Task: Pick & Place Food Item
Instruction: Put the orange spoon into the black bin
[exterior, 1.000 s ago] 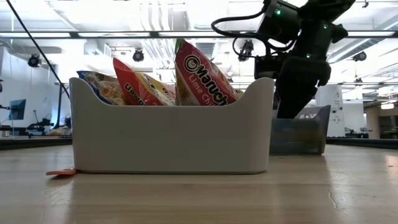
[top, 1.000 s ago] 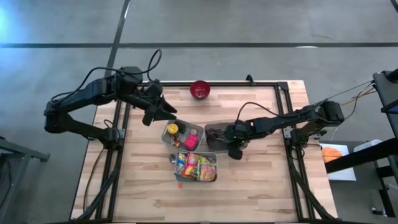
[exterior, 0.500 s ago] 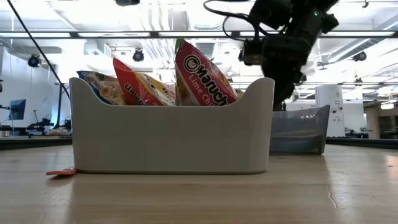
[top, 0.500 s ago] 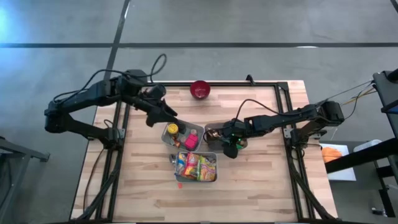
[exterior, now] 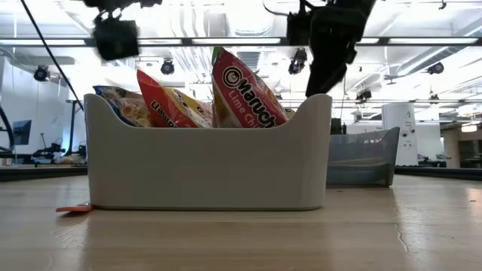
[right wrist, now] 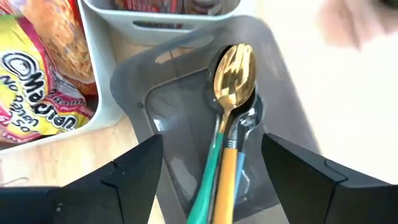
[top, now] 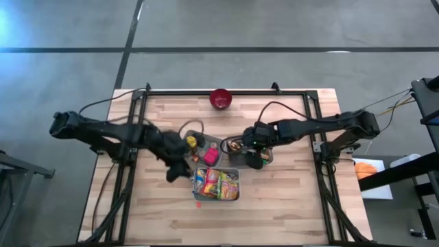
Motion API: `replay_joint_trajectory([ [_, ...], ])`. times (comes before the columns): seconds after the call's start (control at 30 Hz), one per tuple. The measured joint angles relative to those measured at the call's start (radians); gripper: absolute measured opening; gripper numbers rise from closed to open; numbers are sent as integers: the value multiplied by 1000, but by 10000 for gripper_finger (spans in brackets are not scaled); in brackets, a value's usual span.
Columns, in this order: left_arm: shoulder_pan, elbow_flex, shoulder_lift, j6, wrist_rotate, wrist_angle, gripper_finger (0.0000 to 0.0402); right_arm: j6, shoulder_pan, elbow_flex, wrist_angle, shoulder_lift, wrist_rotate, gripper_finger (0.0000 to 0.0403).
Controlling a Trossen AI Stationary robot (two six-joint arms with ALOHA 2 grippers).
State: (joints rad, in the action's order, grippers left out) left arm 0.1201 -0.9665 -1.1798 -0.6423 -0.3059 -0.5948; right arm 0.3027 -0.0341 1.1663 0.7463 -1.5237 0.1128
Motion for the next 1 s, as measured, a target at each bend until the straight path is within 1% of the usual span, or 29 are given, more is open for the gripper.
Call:
replay_joint_trajectory([
  [0.1,55,96,0,-103,46,50,207,-30,0,45,34,2,15,272],
  [0.17,81,148,0,-146,98,91,191,-46,1,62,37,3,21,272],
  [0.23,102,190,-1,-165,138,121,175,-63,5,78,39,3,21,272],
  [0.37,120,245,-1,-181,190,126,145,-79,11,100,43,4,22,272],
  [0.47,120,282,-1,-211,210,121,122,-79,12,108,44,4,21,272],
  [0.63,120,321,-1,-249,210,168,74,-77,12,113,71,4,21,272],
  [0.8,121,316,-25,-249,210,252,11,-77,11,111,89,4,21,272],
  [0.83,120,313,-42,-249,210,257,6,-77,11,111,89,4,21,272],
  [1.0,121,275,-173,-256,205,247,5,-78,11,111,89,6,21,272],
])
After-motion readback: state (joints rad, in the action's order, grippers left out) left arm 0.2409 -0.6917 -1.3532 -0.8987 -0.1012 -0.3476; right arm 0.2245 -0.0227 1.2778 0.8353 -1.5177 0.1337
